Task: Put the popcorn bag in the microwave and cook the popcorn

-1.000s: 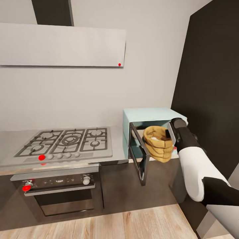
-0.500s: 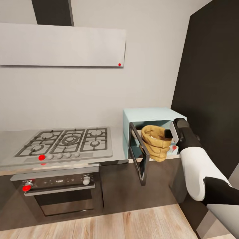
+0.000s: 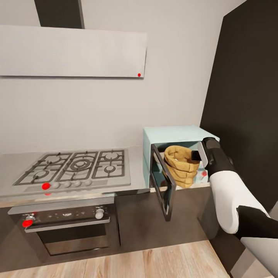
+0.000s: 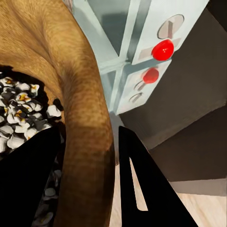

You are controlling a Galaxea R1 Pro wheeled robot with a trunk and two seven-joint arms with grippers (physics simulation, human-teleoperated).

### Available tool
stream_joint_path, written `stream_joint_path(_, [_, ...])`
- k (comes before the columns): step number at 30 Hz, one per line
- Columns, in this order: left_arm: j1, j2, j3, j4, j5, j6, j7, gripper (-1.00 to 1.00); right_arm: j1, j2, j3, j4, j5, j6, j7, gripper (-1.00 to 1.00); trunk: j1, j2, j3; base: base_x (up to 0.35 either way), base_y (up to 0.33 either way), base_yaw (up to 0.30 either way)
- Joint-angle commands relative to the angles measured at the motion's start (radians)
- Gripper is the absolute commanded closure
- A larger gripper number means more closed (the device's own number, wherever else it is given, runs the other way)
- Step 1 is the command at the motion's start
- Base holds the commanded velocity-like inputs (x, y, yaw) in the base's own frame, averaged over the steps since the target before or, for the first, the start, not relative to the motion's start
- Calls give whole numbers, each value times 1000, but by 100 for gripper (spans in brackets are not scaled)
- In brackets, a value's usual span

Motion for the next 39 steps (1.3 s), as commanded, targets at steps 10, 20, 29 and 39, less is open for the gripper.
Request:
stream_joint_path(10, [0,0,1,-1,5,-2,1,-100,-1,0,-2,-1,9,5,1,100,0,-1,-1,122,0,0])
stream_joint_path(20, [0,0,1,-1,5,-2,1,-100,-1,-25,-1,-1,9,5,-6,100,0,-1,-1,110,0,0])
stream_joint_path(29, [0,0,1,-1,5,-2,1,-100,-1,-26,-1,-1,9,5,-7,100,0,-1,-1,99,0,0])
stream_joint_path(39, [0,0,1,-1,5,-2,1,-100,-1,-23,-3,8,9,5,-9,100,0,-1,-1,96,0,0])
